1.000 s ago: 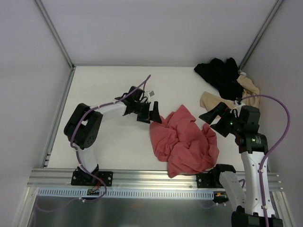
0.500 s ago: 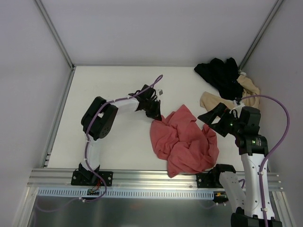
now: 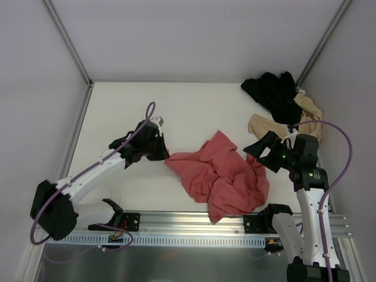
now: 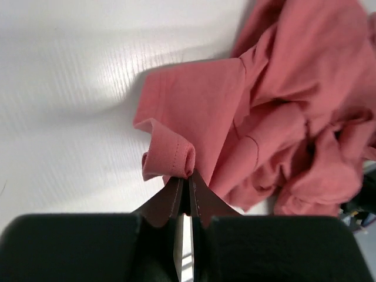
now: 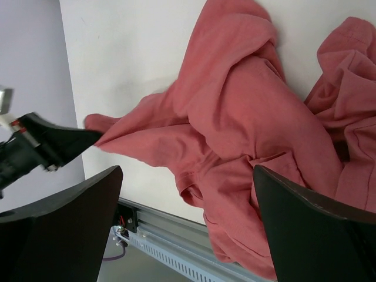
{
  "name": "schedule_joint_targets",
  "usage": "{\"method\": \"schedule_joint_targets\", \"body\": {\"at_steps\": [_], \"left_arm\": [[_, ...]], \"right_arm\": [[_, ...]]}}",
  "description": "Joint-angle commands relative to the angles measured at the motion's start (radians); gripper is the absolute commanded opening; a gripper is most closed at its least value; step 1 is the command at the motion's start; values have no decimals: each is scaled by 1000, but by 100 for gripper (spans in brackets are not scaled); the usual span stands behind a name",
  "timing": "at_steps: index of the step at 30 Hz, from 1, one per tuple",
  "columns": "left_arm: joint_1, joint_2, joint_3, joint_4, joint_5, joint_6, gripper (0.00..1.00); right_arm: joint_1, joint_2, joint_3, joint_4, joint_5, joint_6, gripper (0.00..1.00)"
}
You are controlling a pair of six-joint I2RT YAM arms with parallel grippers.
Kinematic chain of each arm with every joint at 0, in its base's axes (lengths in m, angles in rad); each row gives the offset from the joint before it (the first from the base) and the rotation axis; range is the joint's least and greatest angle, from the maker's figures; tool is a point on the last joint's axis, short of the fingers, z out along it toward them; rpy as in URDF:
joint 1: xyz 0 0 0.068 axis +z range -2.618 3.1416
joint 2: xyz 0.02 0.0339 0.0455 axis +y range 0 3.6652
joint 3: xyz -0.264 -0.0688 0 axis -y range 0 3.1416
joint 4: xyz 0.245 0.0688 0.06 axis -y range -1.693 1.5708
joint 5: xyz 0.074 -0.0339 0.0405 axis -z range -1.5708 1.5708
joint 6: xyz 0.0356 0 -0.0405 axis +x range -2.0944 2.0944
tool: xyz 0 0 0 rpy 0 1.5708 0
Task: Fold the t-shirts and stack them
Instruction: Flatten out the tshirt
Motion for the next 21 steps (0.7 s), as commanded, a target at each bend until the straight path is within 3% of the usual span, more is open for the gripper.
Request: {"method": "schedule_joint_targets", "body": {"at_steps": [1, 4, 8, 9, 11, 12, 13, 14, 21], "left_arm": [[-4, -190, -30, -178, -68, -112, 0], [-23, -389, -36, -286, -52, -175, 0], [-44, -537, -78, -344, 52, -247, 0], [-43, -587, -90, -344, 71, -264, 10], [-43, -620, -107, -344, 99, -270, 47], [-43, -632, -108, -347, 106, -272, 57], [-44, -651, -110, -359, 106, -273, 90], [-43, -657, -110, -361, 103, -273, 99], [-43, -652, -118, -303, 157, -252, 99]], "right_arm": [[-4, -10, -10, 39, -29, -32, 100], [-4, -15, -31, 38, -20, -43, 99], [-2, -3, -57, 42, 30, -63, 99], [-4, 3, -60, 42, 47, -69, 99], [-4, 31, -60, 39, 122, -86, 100], [-4, 42, -59, 39, 157, -84, 99], [-4, 57, -57, 50, 215, -84, 99], [-4, 89, -54, 56, 242, -81, 99], [-4, 374, -28, 173, 356, -69, 99]]}}
